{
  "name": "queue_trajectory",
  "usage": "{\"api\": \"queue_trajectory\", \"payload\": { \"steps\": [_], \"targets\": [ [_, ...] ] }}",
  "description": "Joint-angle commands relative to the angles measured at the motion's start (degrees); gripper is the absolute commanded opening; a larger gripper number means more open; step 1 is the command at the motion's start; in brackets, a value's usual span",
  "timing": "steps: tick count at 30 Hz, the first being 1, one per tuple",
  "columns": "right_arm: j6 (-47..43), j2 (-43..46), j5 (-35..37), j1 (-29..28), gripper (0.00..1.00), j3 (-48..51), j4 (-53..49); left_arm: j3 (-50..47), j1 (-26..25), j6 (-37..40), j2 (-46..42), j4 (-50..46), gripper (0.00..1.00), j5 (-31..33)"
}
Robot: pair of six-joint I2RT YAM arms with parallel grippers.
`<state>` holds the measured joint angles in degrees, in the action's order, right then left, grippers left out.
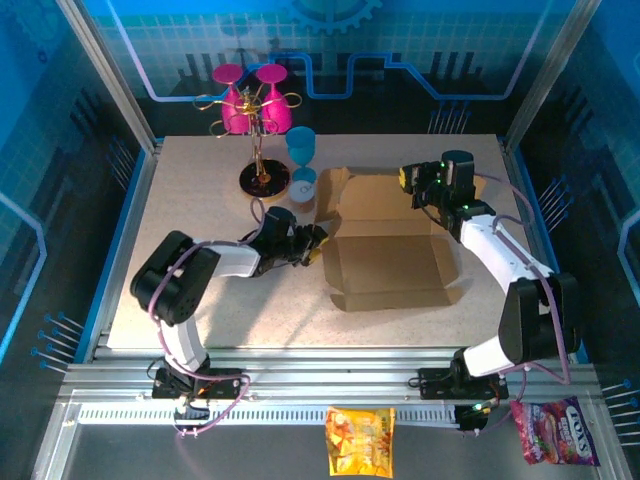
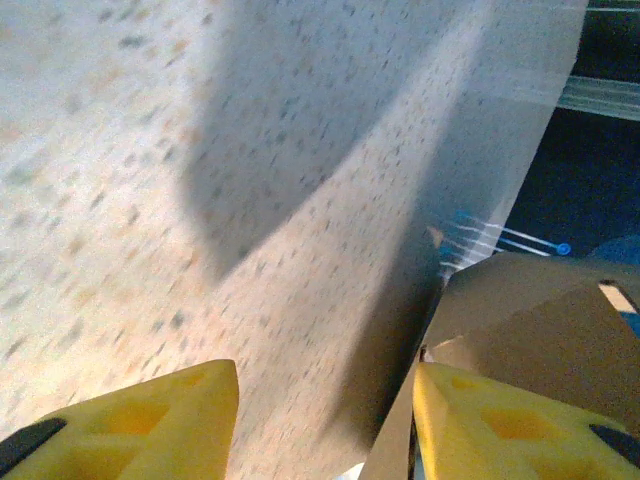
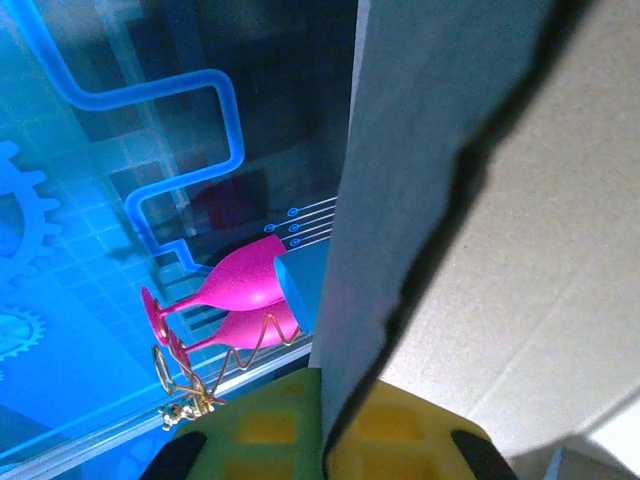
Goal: Fold the paper box
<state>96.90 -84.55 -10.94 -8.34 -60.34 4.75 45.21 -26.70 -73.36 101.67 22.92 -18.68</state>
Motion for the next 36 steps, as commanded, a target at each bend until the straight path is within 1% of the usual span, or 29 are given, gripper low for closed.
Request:
{"api": "queue_trajectory", "payload": {
  "steps": [1,4,7,9,11,13,17,19,24,32,36],
  "targets": [
    [-4.7,-1.3,0.7,-0.5,0.00,0.8,3.1,-2.4,0.0,6.0,-7.3,-10.8,0.54,0.4],
    [-5.7,-1.7,0.6,-0.5,0.00,1.2,3.9,-3.3,0.0,9.5,-13.8,-20.5,0.57,1.0],
    [-6.4,-2.3,0.2,-0.4,0.00,1.4,4.6,-3.3,0.0,12.5,-20.4,-28.5,0.58,2.0],
    [-6.8,-2.5,-0.1,-0.5,0.00,1.4,4.6,-0.8,0.1,15.0,-24.7,-35.4,0.58,4.5],
    [-7.1,-2.4,-0.4,-0.6,0.00,1.5,4.5,4.3,0.2,19.2,-27.2,-42.2,0.58,7.6],
    [-7.4,-2.4,-0.5,-0.9,0.00,1.8,4.4,11.5,0.2,23.7,-26.2,-48.1,0.60,10.0],
    [-7.7,-3.1,-1.1,-0.9,0.00,2.6,5.2,24.4,0.3,29.8,-19.1,-57.1,0.62,13.7],
    [-8.4,-3.7,-1.4,-0.9,0.00,3.1,5.8,28.9,0.6,31.6,-15.6,-59.0,0.62,15.0],
    [-9.3,-5.9,-2.4,-0.9,0.00,4.5,8.8,33.7,1.3,32.1,-10.2,-58.6,0.60,13.9],
    [-9.7,-8.8,-3.0,-0.8,0.00,5.6,10.4,34.9,2.4,32.1,-7.9,-56.6,0.57,12.5],
    [-10.1,-8.5,-3.1,-0.8,0.00,5.5,9.6,35.6,3.8,34.6,-6.7,-55.2,0.53,11.6]
  ]
}}
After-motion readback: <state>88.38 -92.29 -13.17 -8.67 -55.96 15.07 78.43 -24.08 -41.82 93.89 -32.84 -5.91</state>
